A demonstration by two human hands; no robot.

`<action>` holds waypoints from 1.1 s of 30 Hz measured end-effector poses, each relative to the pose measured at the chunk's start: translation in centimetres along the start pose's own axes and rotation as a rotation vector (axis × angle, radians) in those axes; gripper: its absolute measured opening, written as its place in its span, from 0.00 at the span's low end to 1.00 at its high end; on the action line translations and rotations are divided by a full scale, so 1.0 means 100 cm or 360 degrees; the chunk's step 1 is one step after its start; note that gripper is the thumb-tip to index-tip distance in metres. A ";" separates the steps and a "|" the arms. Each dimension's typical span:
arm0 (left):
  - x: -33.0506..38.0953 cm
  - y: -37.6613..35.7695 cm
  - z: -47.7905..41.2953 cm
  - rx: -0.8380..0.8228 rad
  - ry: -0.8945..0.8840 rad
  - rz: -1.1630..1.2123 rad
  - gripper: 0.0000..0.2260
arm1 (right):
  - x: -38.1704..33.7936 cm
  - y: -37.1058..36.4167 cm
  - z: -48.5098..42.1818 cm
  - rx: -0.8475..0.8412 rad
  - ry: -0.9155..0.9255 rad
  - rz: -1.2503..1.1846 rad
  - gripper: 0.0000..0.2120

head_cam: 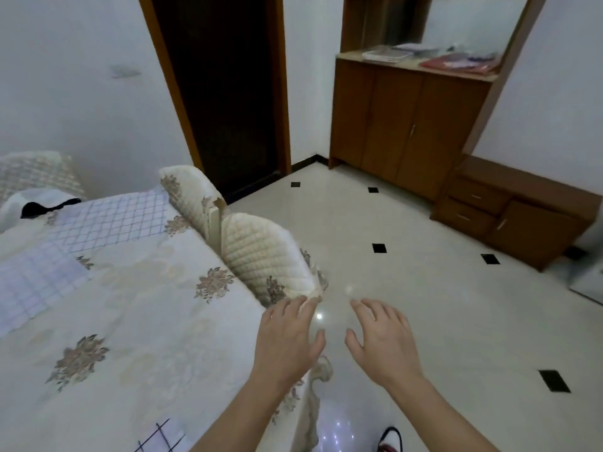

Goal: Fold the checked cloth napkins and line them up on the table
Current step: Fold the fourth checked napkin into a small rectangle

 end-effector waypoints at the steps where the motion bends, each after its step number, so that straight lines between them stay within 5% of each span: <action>1: 0.009 -0.008 -0.013 -0.0012 -0.0034 -0.0008 0.23 | 0.012 -0.002 -0.005 -0.0005 -0.0033 -0.0010 0.24; 9: 0.073 -0.091 -0.151 -0.0077 -0.0157 -0.0041 0.23 | 0.135 -0.033 -0.093 0.0028 -0.0156 -0.0122 0.23; 19: 0.137 -0.168 -0.338 -0.0089 0.0067 0.0001 0.24 | 0.303 -0.055 -0.235 -0.0036 -0.0186 -0.0137 0.24; 33: 0.082 -0.211 -0.497 -0.0030 0.0223 -0.0101 0.24 | 0.327 -0.132 -0.424 -0.0092 0.0044 -0.0163 0.23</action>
Point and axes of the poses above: each hand's wrist, its own z-axis away from the middle knuckle, its own y-axis out of the back of the hand, x = y × z, the point moved 8 cm from there along -z, towards the middle knuckle, and after that the axes turned 5 degrees about z, right-handed, at the moved point
